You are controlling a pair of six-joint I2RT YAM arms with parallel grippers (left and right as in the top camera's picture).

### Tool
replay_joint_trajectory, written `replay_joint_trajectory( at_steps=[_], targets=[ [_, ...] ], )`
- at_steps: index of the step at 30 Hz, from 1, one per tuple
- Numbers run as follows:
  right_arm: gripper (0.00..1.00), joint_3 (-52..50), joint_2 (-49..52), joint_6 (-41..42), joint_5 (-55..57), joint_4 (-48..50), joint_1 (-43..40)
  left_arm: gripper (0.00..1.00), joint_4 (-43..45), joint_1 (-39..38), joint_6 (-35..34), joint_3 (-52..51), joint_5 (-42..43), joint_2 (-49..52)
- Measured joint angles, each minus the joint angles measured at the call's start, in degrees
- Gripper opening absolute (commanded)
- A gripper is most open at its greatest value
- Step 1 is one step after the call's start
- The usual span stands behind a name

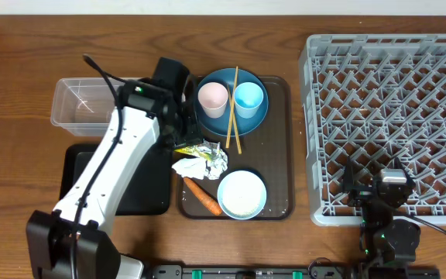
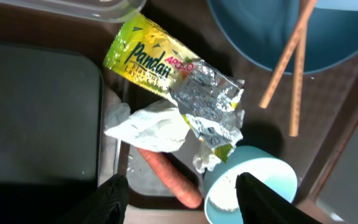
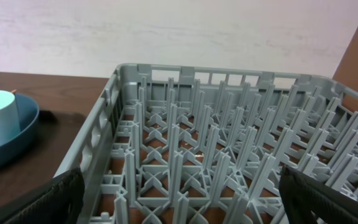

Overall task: Sort waste into correct bins and load items into the dishwasher rack
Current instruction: 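Move the left gripper over the green Pandan wrapper and grasp it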

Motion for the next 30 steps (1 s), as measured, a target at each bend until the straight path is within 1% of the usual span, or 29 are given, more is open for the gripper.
replay_joint_trajectory(
  at_steps=[6,14,22,27,28,29,30],
  targets=[
    [0.99,0.0,0.0,0.0,0.0,0.0,0.0,0.58,4.04,-0.37,-0.85,-3.43,-0.94,0.0],
    [0.99,0.0,0.0,0.0,0.0,0.0,0.0,0.59,10.54,-0.37,-3.65,-8.22,-1.2,0.0],
    [0.99,0.0,0.0,0.0,0.0,0.0,0.0,0.59,11.98,-0.79,-6.43,-9.09,-1.29,0.0],
    [0.99,0.0,0.0,0.0,0.0,0.0,0.0,0.59,13.49,-3.41,-7.74,-9.09,-1.4,0.0],
    [0.99,0.0,0.0,0.0,0.0,-0.02,0.0,0.59,13.75,-3.98,-7.96,-9.09,-1.38,0.0],
    [0.99,0.0,0.0,0.0,0.0,0.0,0.0,0.63,14.19,-4.72,-8.17,-9.09,-1.44,0.0],
    [0.99,0.0,0.0,0.0,0.0,-0.02,0.0,0.63,14.58,-5.38,-8.26,-9.09,-1.73,0.0]
  ],
)
